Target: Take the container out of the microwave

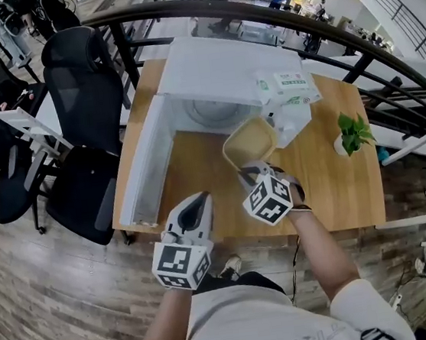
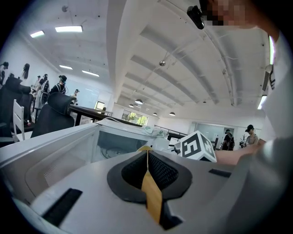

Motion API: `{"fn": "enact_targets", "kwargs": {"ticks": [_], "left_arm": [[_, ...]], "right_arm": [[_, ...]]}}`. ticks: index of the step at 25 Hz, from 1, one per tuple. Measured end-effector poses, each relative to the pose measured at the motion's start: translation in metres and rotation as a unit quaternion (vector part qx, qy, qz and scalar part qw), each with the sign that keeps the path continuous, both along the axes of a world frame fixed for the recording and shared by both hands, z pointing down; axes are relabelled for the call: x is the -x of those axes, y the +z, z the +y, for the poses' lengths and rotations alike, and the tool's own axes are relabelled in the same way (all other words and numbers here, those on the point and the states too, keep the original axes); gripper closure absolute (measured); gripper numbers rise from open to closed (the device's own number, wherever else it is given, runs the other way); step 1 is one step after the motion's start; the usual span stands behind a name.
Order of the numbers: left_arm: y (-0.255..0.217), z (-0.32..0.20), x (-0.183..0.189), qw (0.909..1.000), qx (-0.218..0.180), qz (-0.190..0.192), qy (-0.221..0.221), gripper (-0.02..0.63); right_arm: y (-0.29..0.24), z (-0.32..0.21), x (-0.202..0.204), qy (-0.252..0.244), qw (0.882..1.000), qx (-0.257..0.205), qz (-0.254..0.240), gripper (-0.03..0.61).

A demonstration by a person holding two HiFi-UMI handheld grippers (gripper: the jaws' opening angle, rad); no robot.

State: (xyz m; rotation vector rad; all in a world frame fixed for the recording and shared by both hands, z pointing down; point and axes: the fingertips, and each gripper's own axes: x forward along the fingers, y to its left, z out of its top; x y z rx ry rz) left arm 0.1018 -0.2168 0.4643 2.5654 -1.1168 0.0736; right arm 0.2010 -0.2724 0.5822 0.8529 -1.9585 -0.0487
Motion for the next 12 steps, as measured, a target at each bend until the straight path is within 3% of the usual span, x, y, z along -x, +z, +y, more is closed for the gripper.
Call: {"fn": "enact_targets", "kwargs": {"ticks": [12], "left_arm": [[0.009, 0.019, -0.038, 0.9991, -0.007, -0.034, 0.025, 0.578]], "right_arm": [[-0.019, 0.075, -0.046, 0.049, 0.999, 0.001, -0.022, 0.537]]}}
